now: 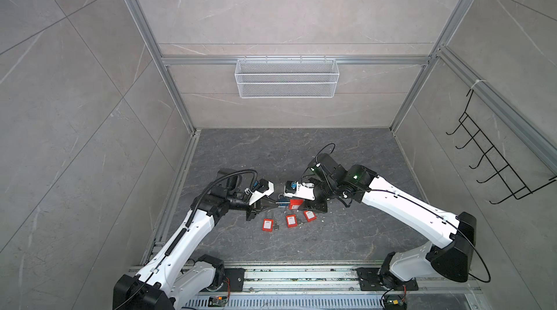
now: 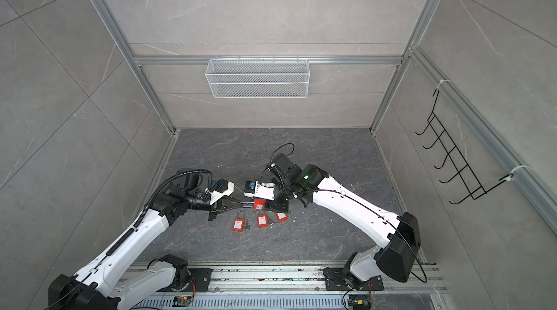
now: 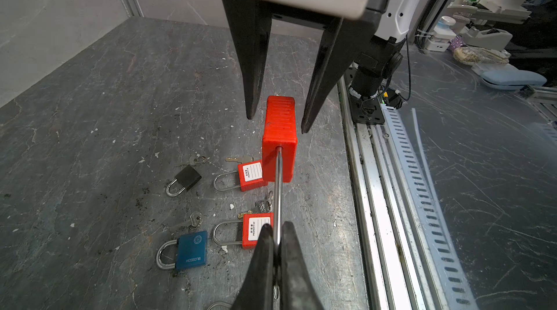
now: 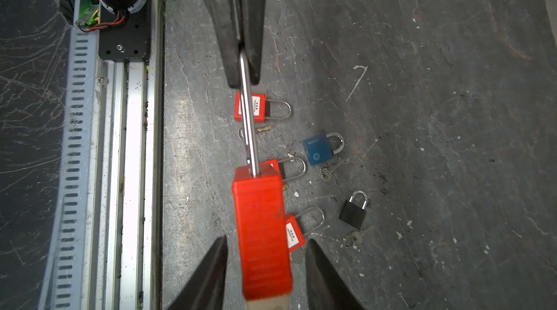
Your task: Lock with the key
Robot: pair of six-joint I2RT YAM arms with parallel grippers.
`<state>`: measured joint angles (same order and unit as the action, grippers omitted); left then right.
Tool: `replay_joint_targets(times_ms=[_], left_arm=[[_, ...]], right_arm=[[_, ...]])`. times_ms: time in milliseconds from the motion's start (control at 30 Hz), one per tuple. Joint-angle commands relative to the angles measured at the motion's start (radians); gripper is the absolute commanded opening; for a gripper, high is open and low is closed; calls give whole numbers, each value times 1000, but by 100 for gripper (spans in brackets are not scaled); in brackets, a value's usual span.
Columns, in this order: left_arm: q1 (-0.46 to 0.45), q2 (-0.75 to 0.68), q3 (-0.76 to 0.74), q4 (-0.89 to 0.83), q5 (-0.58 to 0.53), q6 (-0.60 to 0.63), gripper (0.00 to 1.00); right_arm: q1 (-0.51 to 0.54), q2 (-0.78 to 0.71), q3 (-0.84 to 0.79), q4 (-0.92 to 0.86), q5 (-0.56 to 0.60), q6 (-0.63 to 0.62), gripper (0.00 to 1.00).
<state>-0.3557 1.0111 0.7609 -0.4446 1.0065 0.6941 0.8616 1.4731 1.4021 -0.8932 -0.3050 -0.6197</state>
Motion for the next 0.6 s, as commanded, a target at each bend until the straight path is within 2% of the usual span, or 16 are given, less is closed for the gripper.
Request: replay_joint_targets(times_ms=[0,433,567], left_arm=[[-6,-25,4,64,67,-21,0],[-30,-3,8,89,127,-89,0],[-42,6,-1,124,140,-123,0]], right_arm=[[0,26,39,-69,-58,-13,41],[9,17,42,-10,-55,-4,17],[26,11,26,25,-57,2,15]])
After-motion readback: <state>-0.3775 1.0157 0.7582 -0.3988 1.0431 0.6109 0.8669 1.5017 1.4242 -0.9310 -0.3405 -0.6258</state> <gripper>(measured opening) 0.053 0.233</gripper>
